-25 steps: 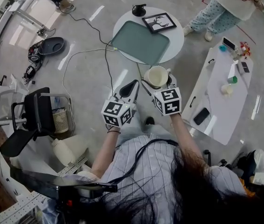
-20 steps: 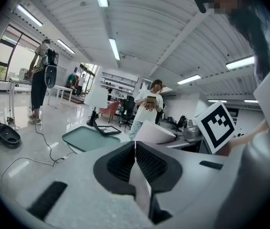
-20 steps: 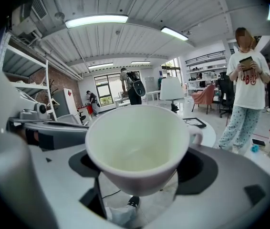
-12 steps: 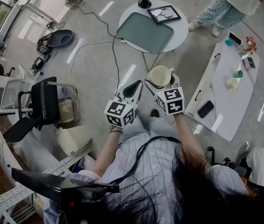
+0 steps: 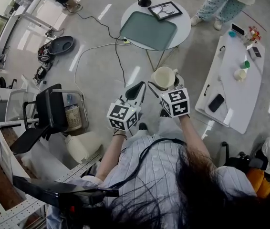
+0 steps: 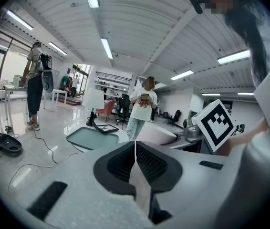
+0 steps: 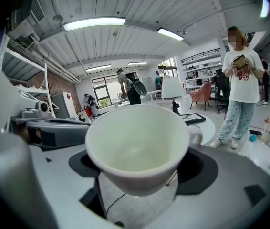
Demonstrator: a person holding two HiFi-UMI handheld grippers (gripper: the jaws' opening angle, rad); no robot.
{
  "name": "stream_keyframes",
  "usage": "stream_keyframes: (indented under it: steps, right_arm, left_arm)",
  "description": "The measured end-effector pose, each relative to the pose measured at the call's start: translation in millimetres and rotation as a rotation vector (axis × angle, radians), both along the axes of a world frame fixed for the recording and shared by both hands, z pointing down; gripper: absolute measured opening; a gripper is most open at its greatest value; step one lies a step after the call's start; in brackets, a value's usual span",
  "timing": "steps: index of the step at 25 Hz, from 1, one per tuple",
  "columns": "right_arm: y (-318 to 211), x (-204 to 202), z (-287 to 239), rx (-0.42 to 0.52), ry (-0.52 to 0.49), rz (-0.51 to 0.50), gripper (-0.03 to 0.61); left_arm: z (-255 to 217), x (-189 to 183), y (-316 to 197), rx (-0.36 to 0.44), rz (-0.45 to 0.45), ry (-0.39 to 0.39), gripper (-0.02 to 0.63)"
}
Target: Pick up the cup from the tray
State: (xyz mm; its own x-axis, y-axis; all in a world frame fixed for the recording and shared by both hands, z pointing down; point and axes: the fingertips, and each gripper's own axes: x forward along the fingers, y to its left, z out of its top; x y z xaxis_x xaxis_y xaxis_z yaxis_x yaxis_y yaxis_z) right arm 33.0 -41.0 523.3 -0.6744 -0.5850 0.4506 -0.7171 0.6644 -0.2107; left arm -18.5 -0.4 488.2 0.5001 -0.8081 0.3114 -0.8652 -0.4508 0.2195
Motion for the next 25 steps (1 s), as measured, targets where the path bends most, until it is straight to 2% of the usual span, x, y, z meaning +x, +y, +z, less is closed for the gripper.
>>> stream_keyframes:
  steps: [11, 25]
  right_arm:
    - [74, -47, -8, -0.003, 0.017, 0.050, 0.411]
    - [168, -74, -15, 0.009, 0.018, 0.093, 0.411]
  left_arm:
    - [-6, -50, 63, 0.028, 0.045, 0.020, 0.014]
    - [0, -80, 141, 0.029, 0.093, 0.032, 0.014]
